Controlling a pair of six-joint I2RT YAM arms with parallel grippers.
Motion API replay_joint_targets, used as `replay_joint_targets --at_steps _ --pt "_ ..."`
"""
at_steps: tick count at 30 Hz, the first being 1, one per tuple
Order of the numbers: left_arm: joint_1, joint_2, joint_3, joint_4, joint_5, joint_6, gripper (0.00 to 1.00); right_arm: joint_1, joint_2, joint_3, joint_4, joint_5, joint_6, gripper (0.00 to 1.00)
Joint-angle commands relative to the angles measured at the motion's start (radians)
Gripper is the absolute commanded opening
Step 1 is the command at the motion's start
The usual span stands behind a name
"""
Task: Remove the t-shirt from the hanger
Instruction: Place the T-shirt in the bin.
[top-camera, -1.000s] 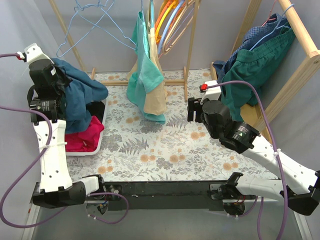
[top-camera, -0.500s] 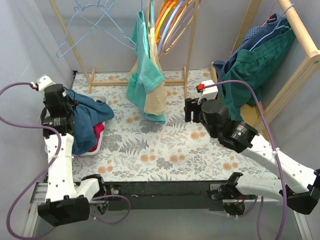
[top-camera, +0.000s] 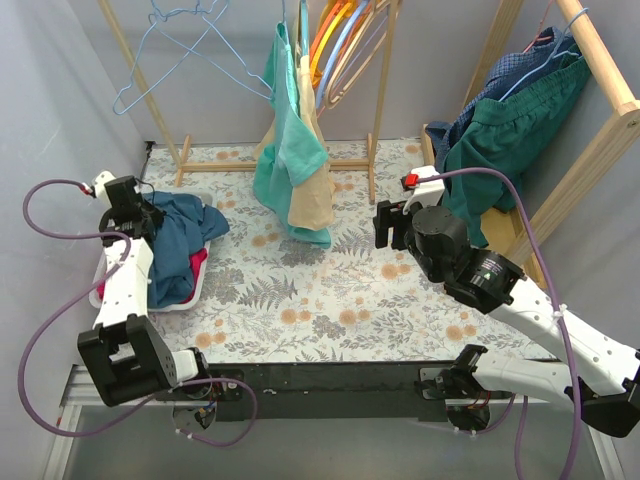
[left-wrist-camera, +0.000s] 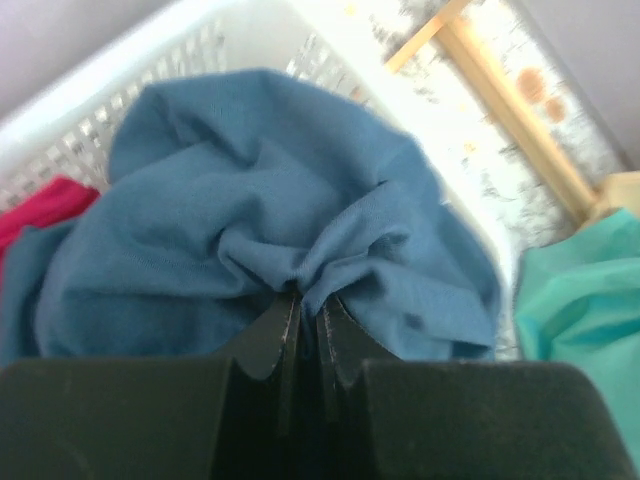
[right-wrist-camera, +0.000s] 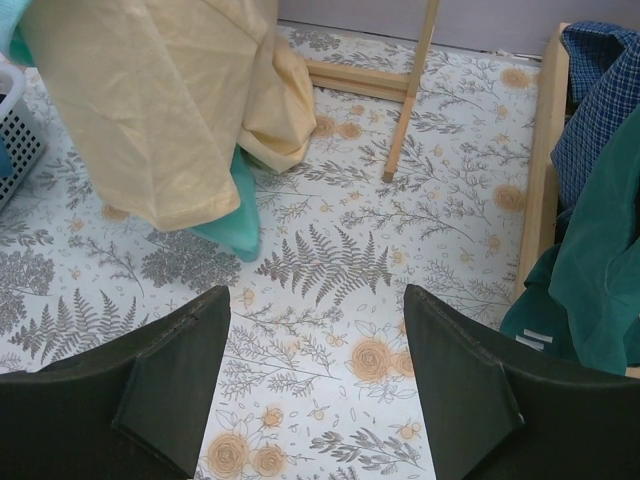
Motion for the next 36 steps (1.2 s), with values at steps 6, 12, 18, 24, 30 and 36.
replay_joint_targets --at_steps 6,12,18,24,30,36 --pt "0.036 0.254 -0.132 0.083 0.087 -0.046 0.00 -0.001 -0.017 -0.007 0.057 0.001 0.022 0.77" --pt "0.037 0.235 -0.065 0.009 0.094 -0.002 0.60 -0.001 -0.003 0.012 0.043 -0.010 0.028 0.77" --pt "0.037 0.043 0.052 -0.106 0.100 0.061 0.98 -0.001 0.012 0.032 0.026 -0.008 0.031 0.79" --pt "0.036 -0.075 0.136 -0.213 0.136 0.118 0.98 -0.001 0.024 0.046 0.015 0.004 0.031 0.80" --pt "0.037 -0.150 0.213 -0.267 0.340 0.140 0.98 -0.001 0.035 0.058 0.018 0.004 0.028 0.80" --pt "0.005 -0.183 0.362 -0.241 0.546 0.086 0.98 -0.003 0.070 0.094 -0.003 -0.042 0.046 0.79"
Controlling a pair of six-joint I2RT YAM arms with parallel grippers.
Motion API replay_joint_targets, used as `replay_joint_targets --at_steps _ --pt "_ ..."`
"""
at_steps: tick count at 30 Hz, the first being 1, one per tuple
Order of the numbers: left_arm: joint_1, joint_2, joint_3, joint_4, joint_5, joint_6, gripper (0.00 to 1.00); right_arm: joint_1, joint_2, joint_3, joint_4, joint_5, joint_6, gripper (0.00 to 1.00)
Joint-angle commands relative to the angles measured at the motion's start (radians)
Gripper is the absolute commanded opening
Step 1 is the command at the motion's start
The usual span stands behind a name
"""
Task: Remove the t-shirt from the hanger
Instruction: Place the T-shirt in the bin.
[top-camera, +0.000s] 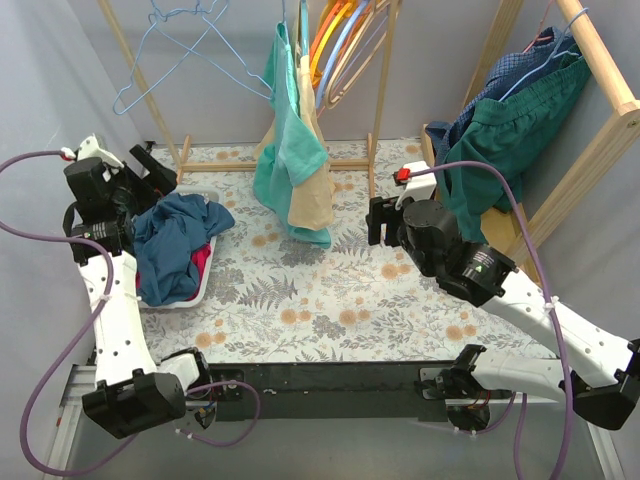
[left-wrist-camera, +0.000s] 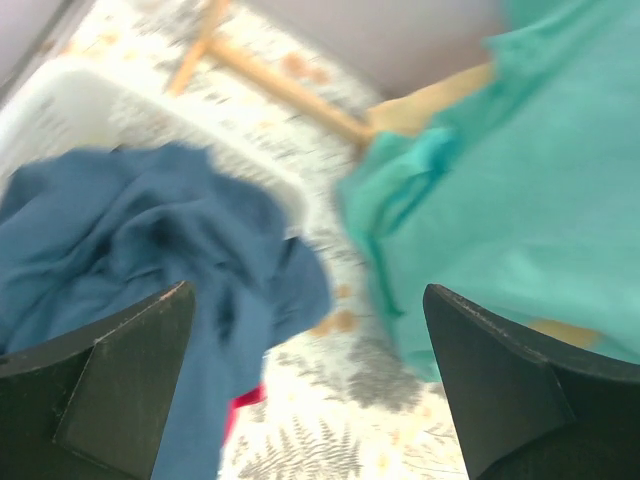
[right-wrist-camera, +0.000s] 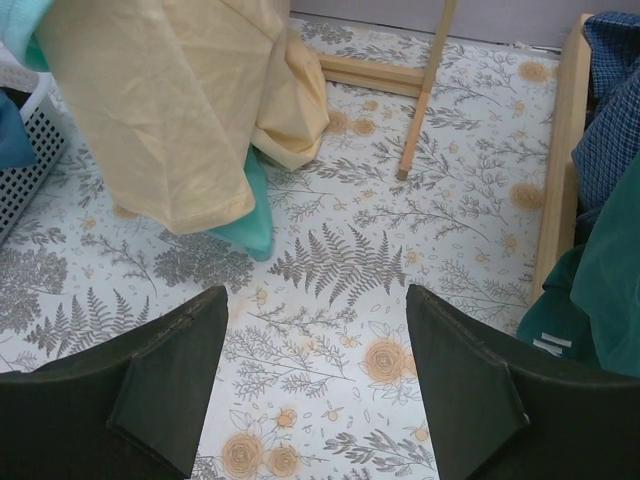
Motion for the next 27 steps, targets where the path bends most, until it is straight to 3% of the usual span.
replay_joint_targets --at_steps 1,5,11,22,27 --pt "-0.034 -0.022 0.143 -0.004 0.165 -0.019 0.98 -0.004 0.026 0.065 -0.014 -0.031 0.027 0.79" --pt "-0.162 0.035 0.285 -0.007 0.108 -0.049 0.93 -0.004 0.052 0.062 -0.028 -0.050 0.050 0.78" --pt "-0.497 0.208 0.499 0.003 -0.231 -0.080 0.89 -0.006 0.043 0.023 -0.017 -0.061 0.077 0.78" --pt "-0.770 0.547 0.894 0.061 -0.515 -0.067 0.86 -0.009 0.009 -0.020 -0.011 -0.059 0.088 0.78" --pt "-0.832 0.601 0.932 0.094 -0.630 -0.030 0.80 -0.009 0.003 -0.039 -0.005 -0.059 0.093 0.78"
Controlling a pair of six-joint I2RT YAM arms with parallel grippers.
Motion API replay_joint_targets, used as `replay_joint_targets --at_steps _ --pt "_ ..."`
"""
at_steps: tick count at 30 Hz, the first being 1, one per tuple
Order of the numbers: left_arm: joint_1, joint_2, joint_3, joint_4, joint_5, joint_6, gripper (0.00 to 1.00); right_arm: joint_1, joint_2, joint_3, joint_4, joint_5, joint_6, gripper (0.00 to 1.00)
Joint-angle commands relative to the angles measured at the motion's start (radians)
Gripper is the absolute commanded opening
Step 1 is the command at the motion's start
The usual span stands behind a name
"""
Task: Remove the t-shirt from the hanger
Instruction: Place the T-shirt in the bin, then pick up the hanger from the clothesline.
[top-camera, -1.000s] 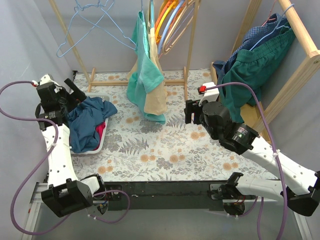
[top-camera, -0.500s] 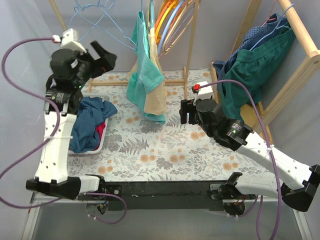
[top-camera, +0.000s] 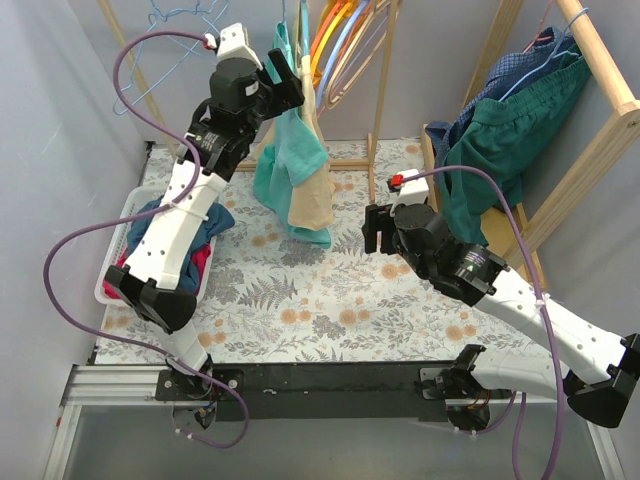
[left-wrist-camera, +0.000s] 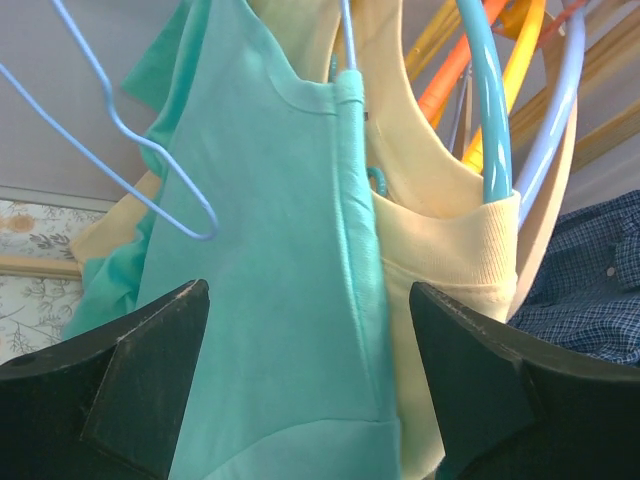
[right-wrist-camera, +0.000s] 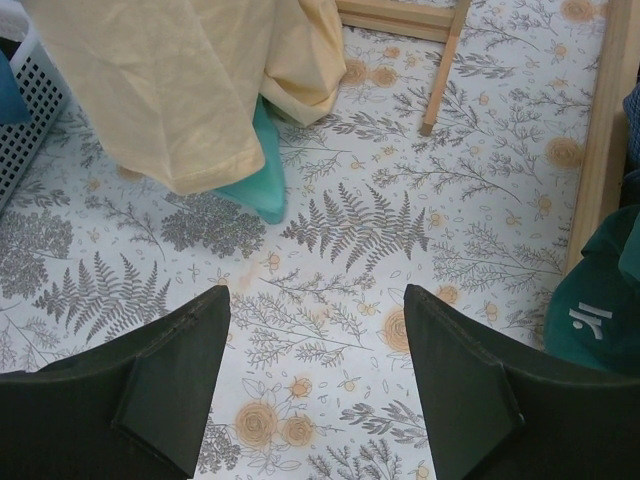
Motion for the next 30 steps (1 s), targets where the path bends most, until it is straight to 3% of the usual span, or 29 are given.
replay_joint_targets --at_steps 1,8,16,24,27,28,30 --pt "-0.057 -0.024 0.041 0.049 -0.171 0.050 0.77 -0.004 -0.026 -0.017 0.038 0.000 0.017 0.77" --pt "-0.082 -0.002 0.053 0.080 -0.243 0.095 0.62 -0.007 -0.030 -0.032 0.041 0.008 0.012 0.77" --pt "-0.082 0.135 0.194 -0.009 -0.174 0.110 0.64 -0.012 -0.058 -0.051 0.039 0.020 0.014 0.78" --pt "-0.082 0.180 0.193 -0.036 -0.211 0.107 0.61 -0.013 -0.082 -0.062 0.035 0.037 0.010 0.78" --pt "-0.082 0.176 0.179 -0.028 -0.209 0.107 0.46 -0.015 -0.087 -0.066 0.035 0.045 0.009 0.78" --pt "-0.082 0.175 0.179 -0.026 -0.209 0.107 0.30 -0.016 -0.089 -0.068 0.033 0.043 0.007 0.78" --pt "-0.082 0.164 0.180 -0.020 -0.214 0.107 0.18 -0.016 -0.089 -0.068 0.033 0.045 0.007 0.78"
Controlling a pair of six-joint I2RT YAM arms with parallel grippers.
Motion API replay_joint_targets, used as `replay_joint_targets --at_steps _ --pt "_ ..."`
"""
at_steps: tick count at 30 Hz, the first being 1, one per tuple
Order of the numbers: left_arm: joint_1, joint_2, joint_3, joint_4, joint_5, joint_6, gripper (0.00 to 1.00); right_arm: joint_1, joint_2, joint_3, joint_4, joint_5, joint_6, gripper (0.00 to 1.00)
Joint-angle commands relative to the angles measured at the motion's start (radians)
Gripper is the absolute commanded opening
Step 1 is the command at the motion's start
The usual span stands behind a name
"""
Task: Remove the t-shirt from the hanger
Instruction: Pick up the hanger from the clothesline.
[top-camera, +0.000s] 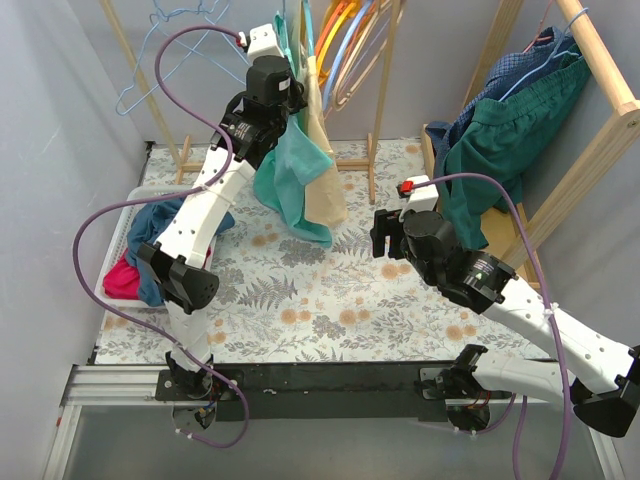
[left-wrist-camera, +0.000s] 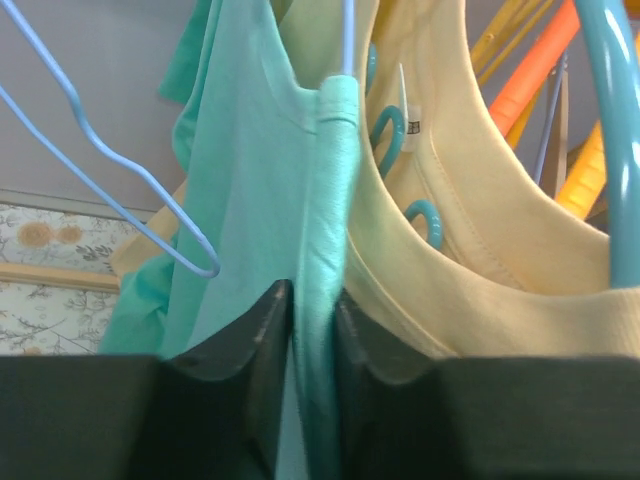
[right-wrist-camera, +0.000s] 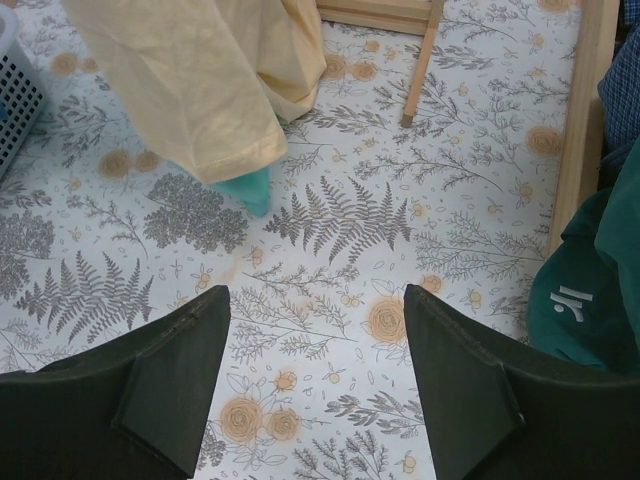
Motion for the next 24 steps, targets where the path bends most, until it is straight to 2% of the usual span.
replay_joint_targets --at_steps 1,2,3,16,19,24 --pt "-0.005 -0.051 0.007 0.001 -0.025 0.019 0.13 -0.004 -0.019 -0.005 0.031 0.029 0.007 0.78" --pt "-0.005 -0.055 0.007 0.006 -0.025 0.022 0.03 -0.004 -0.019 -0.005 0.030 0.028 0.007 0.77" --pt "-0.003 -0.067 0.010 0.012 -0.028 0.027 0.00 -0.004 -0.019 -0.005 0.031 0.028 0.007 0.78" --pt "-0.003 -0.158 0.082 0.122 0.047 0.116 0.00 -0.005 -0.004 0.002 0.031 0.022 0.007 0.77" --pt "-0.005 -0.207 0.044 0.122 0.058 0.119 0.00 -0.005 -0.004 0.002 0.031 0.020 0.008 0.77" --pt "-0.006 -0.360 -0.154 0.104 0.101 0.107 0.00 -0.005 -0.005 0.002 0.028 0.020 0.011 0.77"
